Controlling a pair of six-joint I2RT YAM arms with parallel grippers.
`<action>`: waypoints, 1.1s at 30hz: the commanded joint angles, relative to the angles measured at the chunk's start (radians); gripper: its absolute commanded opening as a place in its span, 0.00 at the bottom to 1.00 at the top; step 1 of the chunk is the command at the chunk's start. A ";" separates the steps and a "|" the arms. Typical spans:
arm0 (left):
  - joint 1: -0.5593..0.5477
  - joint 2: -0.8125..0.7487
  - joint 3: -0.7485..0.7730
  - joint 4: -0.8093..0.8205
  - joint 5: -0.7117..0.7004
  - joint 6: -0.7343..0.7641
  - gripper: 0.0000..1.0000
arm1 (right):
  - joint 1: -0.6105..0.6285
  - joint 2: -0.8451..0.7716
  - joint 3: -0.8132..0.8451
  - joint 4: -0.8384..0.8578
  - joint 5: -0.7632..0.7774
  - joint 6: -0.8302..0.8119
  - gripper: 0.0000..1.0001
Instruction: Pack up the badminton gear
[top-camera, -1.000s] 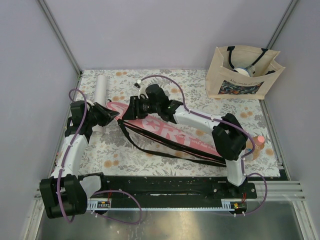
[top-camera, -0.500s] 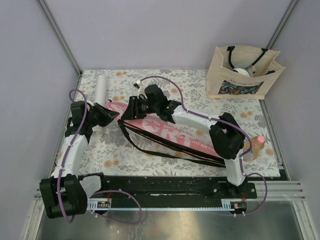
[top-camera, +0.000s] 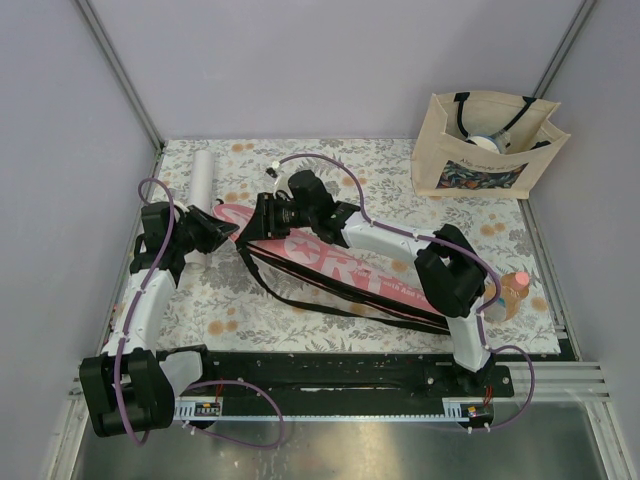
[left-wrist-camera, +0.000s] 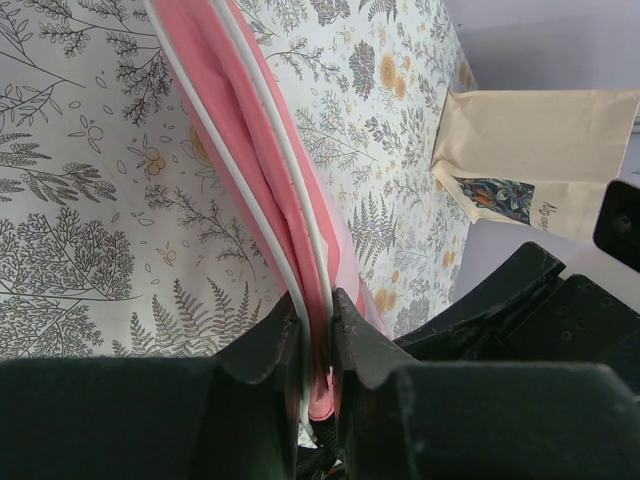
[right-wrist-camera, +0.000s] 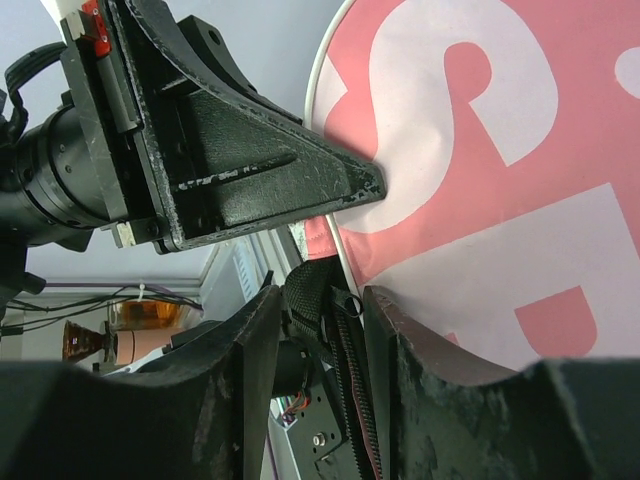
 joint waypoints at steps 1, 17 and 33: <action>-0.003 -0.037 0.013 0.105 0.064 -0.004 0.00 | 0.010 0.010 0.011 0.038 -0.024 0.032 0.47; -0.003 -0.039 0.013 0.105 0.065 -0.002 0.00 | 0.008 -0.004 -0.036 0.096 0.008 0.079 0.23; -0.001 -0.025 0.110 -0.034 -0.067 0.003 0.00 | -0.018 -0.146 -0.226 0.121 0.138 0.066 0.00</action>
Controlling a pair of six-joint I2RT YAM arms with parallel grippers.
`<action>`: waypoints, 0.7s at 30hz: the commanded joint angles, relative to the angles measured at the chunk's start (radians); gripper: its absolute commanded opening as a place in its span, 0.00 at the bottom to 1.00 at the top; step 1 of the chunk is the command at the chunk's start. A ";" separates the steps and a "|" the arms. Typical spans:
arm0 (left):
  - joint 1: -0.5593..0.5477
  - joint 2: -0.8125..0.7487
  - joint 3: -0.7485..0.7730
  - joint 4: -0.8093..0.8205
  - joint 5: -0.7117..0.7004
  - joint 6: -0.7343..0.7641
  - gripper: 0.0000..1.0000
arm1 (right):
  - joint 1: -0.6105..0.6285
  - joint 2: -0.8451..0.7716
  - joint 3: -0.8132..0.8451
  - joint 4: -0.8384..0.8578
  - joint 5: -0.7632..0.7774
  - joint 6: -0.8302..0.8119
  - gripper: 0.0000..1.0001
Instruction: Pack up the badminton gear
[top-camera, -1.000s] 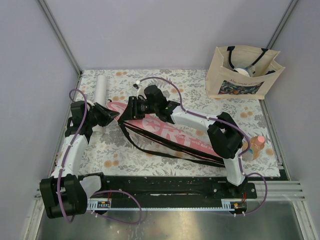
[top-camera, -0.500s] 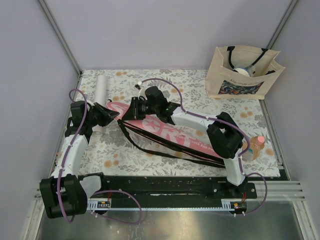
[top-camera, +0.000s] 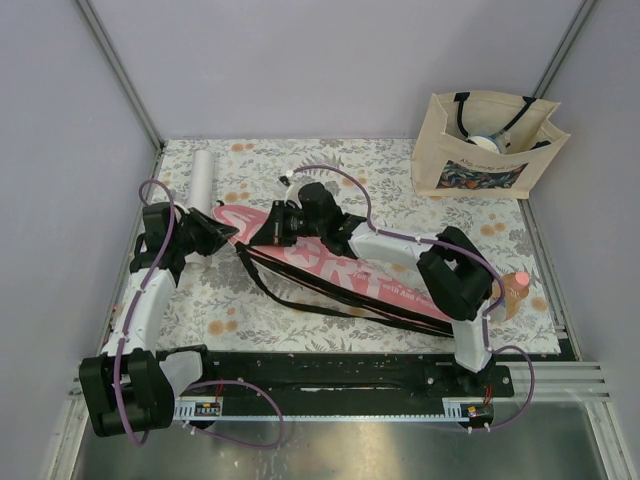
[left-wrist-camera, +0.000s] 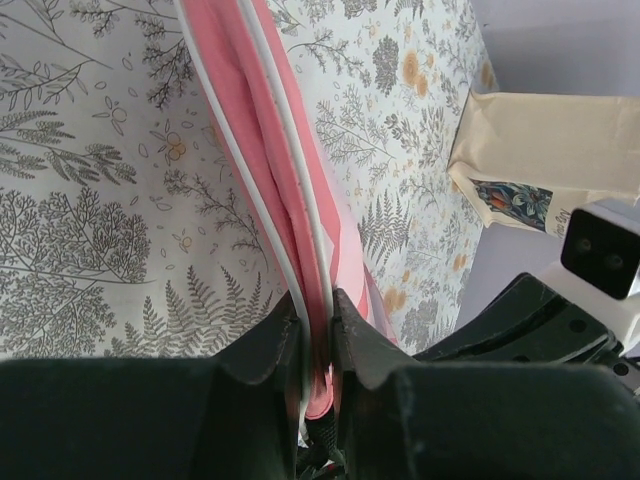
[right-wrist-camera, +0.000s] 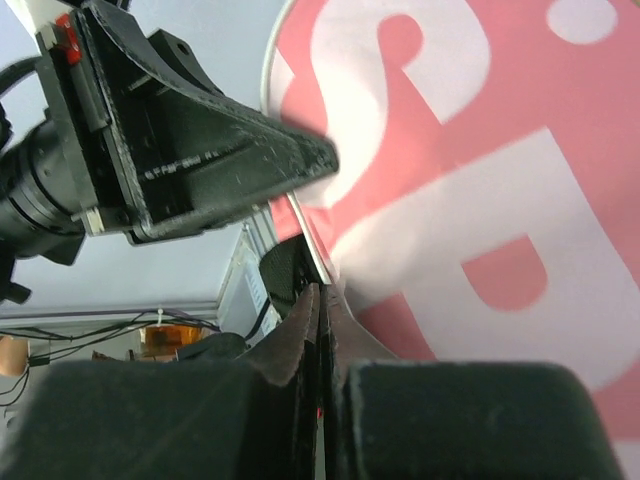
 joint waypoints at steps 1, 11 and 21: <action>-0.002 -0.023 0.119 -0.008 -0.062 -0.001 0.00 | -0.010 -0.146 -0.097 -0.062 0.110 -0.076 0.00; 0.021 -0.002 0.254 -0.112 -0.160 0.032 0.00 | -0.012 -0.546 -0.414 -0.333 0.411 -0.240 0.00; 0.093 0.189 0.490 -0.270 -0.211 0.134 0.00 | -0.097 -0.925 -0.604 -0.729 0.967 -0.295 0.00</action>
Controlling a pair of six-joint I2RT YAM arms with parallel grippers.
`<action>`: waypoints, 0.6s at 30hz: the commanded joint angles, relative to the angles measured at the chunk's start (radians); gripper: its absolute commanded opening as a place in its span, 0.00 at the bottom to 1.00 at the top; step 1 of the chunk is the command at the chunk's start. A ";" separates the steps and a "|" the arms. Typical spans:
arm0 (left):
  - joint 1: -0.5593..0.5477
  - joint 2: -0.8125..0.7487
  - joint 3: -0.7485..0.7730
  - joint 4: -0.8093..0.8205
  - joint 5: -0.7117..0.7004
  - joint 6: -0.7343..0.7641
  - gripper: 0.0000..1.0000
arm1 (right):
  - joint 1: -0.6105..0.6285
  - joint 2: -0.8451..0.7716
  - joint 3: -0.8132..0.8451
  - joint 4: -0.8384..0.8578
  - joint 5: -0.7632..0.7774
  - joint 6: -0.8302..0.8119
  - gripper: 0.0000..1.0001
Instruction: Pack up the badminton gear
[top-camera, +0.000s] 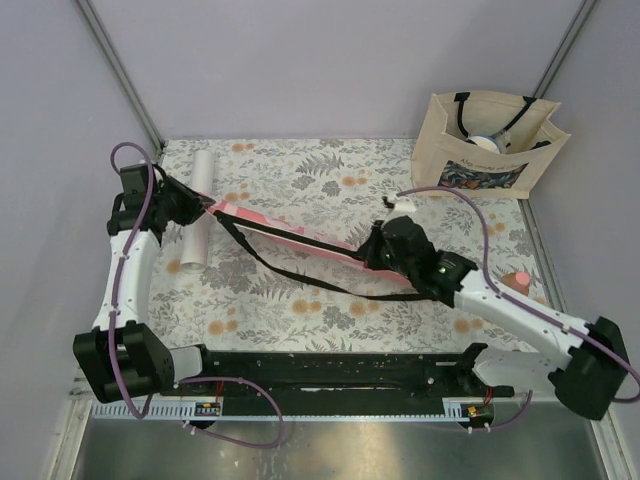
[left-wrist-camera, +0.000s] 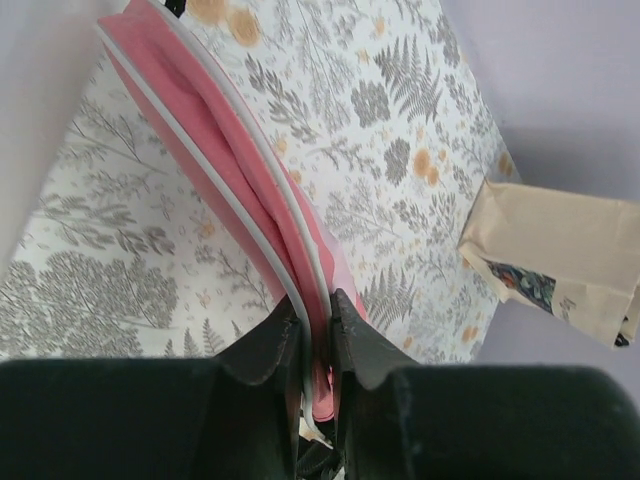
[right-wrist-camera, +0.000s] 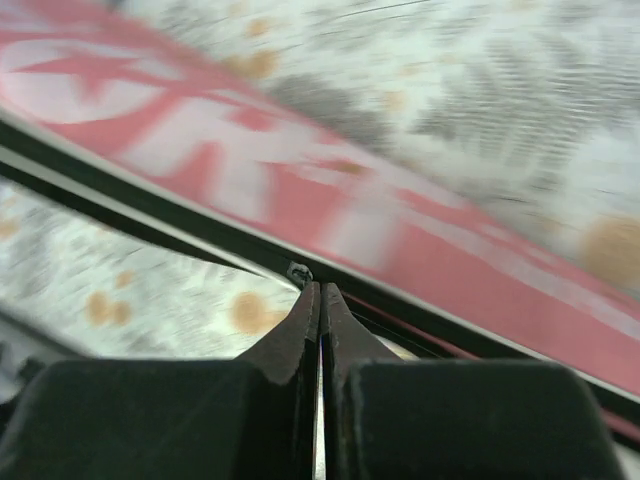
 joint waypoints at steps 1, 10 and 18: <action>0.057 0.059 0.130 0.003 -0.055 0.097 0.00 | -0.095 -0.165 -0.097 -0.276 0.384 -0.033 0.00; 0.112 0.159 0.244 -0.072 -0.072 0.173 0.00 | -0.483 -0.337 -0.302 -0.266 0.335 -0.013 0.00; 0.126 0.248 0.380 -0.130 -0.069 0.216 0.00 | -0.634 -0.218 -0.324 -0.182 0.225 -0.017 0.00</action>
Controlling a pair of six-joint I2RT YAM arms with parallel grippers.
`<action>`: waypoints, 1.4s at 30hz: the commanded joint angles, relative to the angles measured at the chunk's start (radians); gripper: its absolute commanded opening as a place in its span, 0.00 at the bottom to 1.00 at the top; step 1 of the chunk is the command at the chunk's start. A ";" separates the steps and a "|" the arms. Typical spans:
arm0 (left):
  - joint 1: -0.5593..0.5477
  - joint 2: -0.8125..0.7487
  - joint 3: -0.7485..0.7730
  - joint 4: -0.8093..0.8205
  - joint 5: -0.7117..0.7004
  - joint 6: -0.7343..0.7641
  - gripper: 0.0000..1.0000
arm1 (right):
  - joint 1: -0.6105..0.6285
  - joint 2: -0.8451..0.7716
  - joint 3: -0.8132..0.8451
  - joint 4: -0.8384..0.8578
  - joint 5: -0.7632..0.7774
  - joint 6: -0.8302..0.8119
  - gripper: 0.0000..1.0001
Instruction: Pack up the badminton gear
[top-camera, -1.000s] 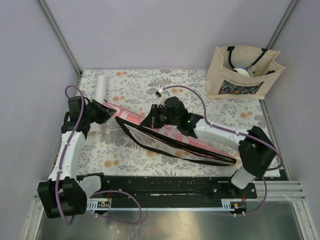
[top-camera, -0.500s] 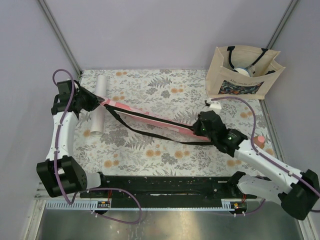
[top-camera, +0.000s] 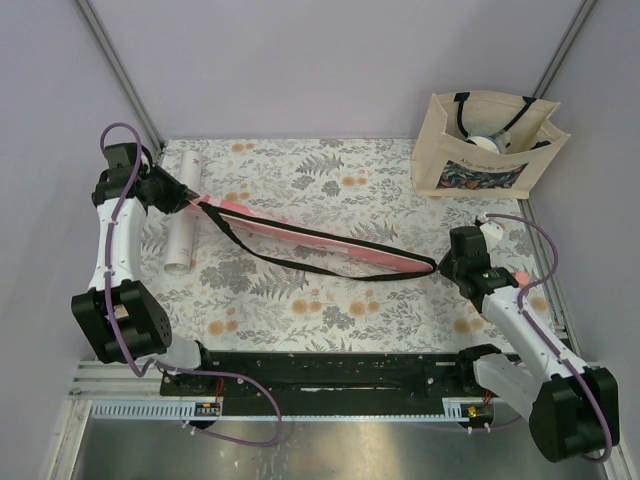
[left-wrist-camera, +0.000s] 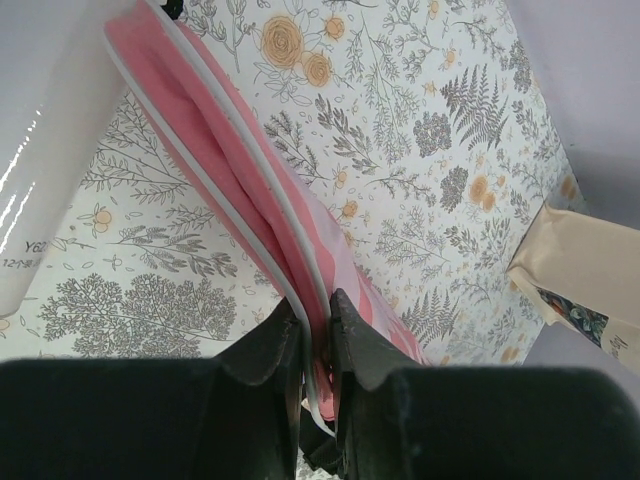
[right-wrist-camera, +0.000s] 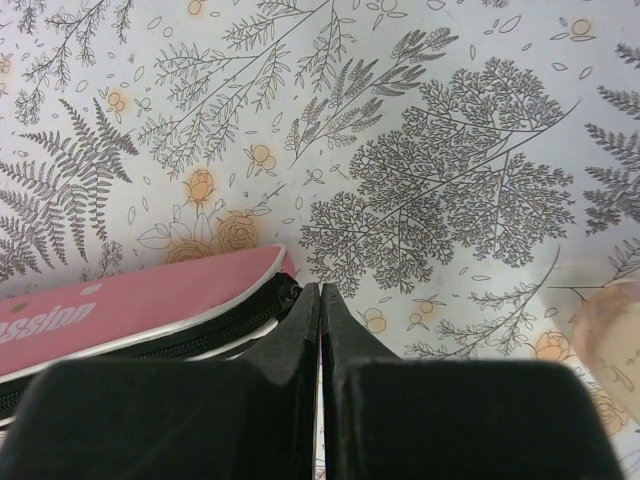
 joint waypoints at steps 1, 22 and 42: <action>0.025 0.012 0.123 0.058 -0.045 0.069 0.00 | -0.038 0.061 -0.003 0.036 0.035 -0.016 0.00; -0.171 0.285 0.367 0.160 0.238 0.164 0.00 | 0.129 0.000 0.169 0.271 -0.585 -0.447 0.87; -0.337 0.615 0.566 0.421 0.184 0.113 0.86 | 0.289 0.362 0.234 0.383 -0.548 -0.246 0.75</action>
